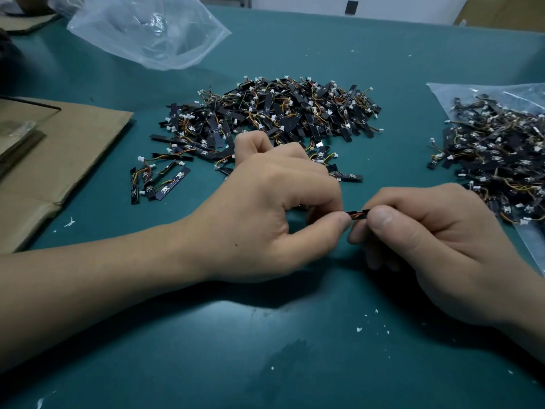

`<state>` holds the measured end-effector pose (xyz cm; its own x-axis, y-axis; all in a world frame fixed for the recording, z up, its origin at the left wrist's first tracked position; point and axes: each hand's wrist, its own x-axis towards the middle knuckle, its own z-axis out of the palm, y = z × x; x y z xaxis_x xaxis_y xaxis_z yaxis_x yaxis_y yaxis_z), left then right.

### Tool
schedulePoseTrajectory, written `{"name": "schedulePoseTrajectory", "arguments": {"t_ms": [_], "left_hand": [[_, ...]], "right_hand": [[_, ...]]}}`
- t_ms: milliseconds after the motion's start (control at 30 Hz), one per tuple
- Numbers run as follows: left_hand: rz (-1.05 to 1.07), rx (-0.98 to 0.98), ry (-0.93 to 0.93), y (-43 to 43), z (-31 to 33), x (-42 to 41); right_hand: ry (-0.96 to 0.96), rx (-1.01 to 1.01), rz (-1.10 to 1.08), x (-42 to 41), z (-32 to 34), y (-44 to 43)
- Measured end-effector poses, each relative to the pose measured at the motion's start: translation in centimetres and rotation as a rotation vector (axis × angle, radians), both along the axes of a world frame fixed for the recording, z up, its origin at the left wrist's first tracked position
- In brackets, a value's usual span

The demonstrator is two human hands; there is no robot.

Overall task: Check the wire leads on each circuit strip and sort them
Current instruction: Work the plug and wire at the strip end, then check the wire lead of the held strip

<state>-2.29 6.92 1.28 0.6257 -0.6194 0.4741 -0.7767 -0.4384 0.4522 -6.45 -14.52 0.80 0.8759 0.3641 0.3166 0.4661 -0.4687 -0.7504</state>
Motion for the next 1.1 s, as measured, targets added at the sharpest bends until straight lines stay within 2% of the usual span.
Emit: {"name": "schedulePoseTrajectory", "arguments": {"t_ms": [333, 967, 1100], "left_hand": [[-0.039, 0.012, 0.014, 0.09, 0.32, -0.08], [-0.062, -0.015, -0.093, -0.05, -0.04, 0.04], [-0.077, -0.015, -0.081, -0.01, 0.03, 0.06]], "right_hand": [[-0.019, -0.040, 0.037, -0.06, 0.17, 0.05], [0.028, 0.002, 0.043, 0.06, 0.11, 0.10], [-0.010, -0.035, 0.057, -0.01, 0.36, 0.12]]}}
